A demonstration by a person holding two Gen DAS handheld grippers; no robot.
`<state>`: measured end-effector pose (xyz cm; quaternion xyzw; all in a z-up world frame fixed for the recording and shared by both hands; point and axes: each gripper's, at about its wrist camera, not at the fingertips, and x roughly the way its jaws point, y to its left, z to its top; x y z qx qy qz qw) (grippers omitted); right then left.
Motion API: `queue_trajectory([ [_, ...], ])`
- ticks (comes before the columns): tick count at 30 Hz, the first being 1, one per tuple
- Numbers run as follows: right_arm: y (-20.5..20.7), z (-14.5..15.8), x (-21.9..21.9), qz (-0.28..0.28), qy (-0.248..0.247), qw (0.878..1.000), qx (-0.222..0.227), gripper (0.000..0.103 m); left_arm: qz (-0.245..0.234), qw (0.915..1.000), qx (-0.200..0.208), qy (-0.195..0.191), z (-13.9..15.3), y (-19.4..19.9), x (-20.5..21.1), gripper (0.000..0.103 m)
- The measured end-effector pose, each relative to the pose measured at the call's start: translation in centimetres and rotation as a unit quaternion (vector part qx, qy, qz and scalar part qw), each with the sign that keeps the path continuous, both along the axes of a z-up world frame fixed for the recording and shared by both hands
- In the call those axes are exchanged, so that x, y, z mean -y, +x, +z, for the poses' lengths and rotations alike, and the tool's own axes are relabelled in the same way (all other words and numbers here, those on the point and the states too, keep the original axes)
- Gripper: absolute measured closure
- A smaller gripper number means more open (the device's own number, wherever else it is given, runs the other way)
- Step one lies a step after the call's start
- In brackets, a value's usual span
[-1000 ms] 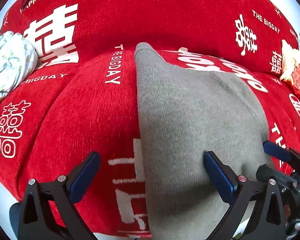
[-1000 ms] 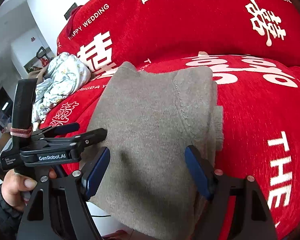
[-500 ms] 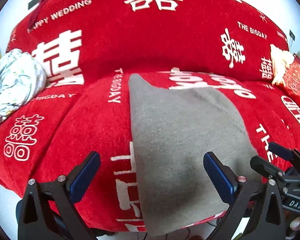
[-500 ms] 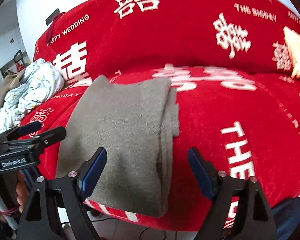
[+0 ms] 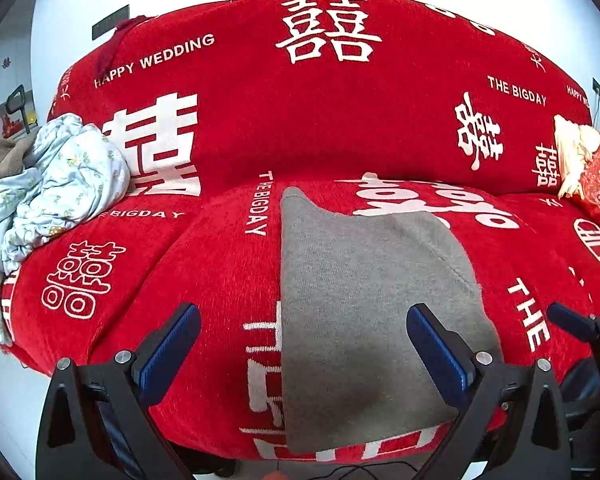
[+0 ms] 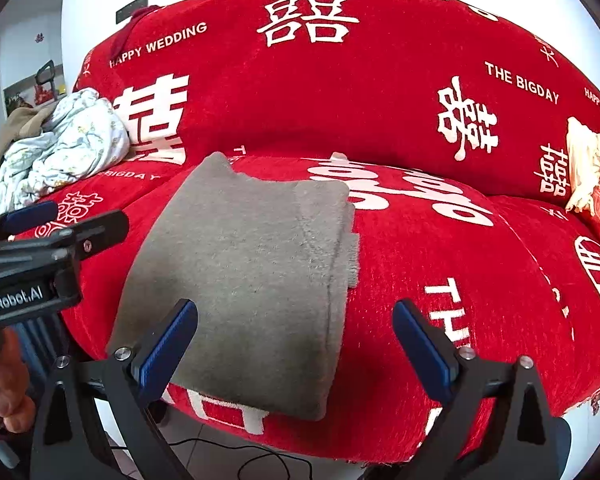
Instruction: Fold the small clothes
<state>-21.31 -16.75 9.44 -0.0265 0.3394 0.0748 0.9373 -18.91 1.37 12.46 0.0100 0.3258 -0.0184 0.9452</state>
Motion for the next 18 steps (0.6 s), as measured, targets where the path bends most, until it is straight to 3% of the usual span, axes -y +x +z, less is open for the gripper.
queue_trajectory([
  [18,-0.3,-0.2,-0.3,0.006,0.004,1.0,-0.003,0.004,0.01,0.9997,0.001,0.024,-0.6,-0.9,1.4,0.0],
])
